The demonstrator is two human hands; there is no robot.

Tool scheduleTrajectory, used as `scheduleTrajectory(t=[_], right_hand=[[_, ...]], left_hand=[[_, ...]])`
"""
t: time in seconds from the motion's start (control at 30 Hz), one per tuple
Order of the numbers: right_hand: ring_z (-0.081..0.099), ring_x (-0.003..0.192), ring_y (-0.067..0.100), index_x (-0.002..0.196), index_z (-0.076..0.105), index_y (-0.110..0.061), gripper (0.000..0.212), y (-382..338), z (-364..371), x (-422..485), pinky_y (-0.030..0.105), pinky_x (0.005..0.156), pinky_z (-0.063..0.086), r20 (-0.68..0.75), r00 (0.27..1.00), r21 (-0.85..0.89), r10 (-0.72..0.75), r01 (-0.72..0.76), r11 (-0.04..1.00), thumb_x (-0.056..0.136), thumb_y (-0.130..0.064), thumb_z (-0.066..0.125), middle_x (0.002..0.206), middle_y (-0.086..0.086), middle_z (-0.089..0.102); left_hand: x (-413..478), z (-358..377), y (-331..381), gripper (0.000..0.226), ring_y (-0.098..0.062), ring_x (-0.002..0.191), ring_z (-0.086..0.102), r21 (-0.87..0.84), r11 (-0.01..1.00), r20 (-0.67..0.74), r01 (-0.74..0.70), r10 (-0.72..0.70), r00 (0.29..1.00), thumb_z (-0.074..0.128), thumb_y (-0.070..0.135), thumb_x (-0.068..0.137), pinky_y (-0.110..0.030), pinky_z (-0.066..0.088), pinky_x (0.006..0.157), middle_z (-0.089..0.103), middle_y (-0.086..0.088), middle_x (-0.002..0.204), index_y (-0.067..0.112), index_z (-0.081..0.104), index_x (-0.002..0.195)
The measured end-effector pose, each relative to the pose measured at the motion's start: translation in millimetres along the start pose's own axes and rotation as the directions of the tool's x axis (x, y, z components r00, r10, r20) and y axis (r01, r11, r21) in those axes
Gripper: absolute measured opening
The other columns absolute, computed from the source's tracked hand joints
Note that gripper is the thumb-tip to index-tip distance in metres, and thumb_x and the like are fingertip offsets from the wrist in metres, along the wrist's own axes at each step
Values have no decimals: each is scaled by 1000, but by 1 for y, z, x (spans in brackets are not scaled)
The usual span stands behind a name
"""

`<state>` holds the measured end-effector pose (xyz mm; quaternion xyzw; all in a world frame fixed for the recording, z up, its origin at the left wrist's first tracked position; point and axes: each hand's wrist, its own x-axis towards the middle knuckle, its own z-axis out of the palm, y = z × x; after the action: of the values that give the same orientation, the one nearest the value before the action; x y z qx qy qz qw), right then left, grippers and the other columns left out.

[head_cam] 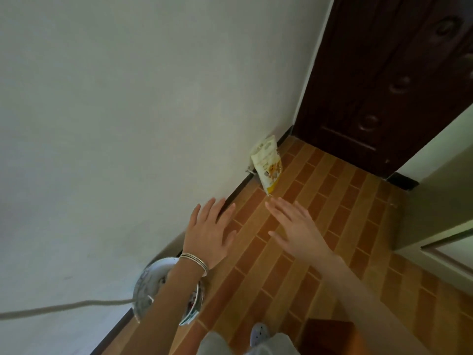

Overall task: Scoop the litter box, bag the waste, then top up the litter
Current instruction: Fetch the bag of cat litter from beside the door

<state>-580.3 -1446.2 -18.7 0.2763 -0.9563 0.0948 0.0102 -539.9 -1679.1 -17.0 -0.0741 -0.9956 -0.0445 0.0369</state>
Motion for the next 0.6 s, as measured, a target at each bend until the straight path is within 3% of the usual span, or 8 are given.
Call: scheduleTrajectory(t=[0.1, 0.23, 0.4, 0.6], right_hand=[[27, 138, 16, 144, 27, -19, 64, 34, -13, 16, 48, 112, 24, -14, 1000, -1, -15, 15, 1000, 88, -51, 29, 148, 0, 34], [32, 136, 16, 144, 29, -17, 63, 70, -21, 32, 48, 112, 25, -57, 998, 40, 6, -4, 999, 89, -42, 50, 146, 1, 37], [43, 128, 17, 141, 35, -17, 59, 105, -20, 62, 42, 108, 25, -58, 998, 54, 35, -32, 998, 89, -44, 42, 139, 2, 46], [44, 127, 19, 140, 37, -17, 57, 146, -28, 118, 41, 110, 23, -55, 996, 30, 64, -62, 998, 89, -36, 55, 138, 3, 47]], left_hand=[[32, 2, 18, 55, -28, 125, 48, -2, 1000, -6, -4, 4, 1000, 36, 49, 84, -49, 34, 104, 53, -5, 135, 25, 49, 132], [68, 8, 32, 55, -28, 125, 49, 2, 1000, 17, -25, 25, 1000, 37, 49, 84, -49, 33, 104, 51, -4, 136, 27, 46, 134], [118, 18, 35, 55, -28, 120, 53, -41, 999, 29, -20, 21, 999, 34, 49, 85, -50, 41, 100, 56, -4, 131, 25, 51, 131], [194, 29, 26, 55, -29, 117, 56, -34, 998, 53, -49, 51, 997, 35, 49, 83, -50, 44, 97, 59, -5, 127, 24, 55, 127]])
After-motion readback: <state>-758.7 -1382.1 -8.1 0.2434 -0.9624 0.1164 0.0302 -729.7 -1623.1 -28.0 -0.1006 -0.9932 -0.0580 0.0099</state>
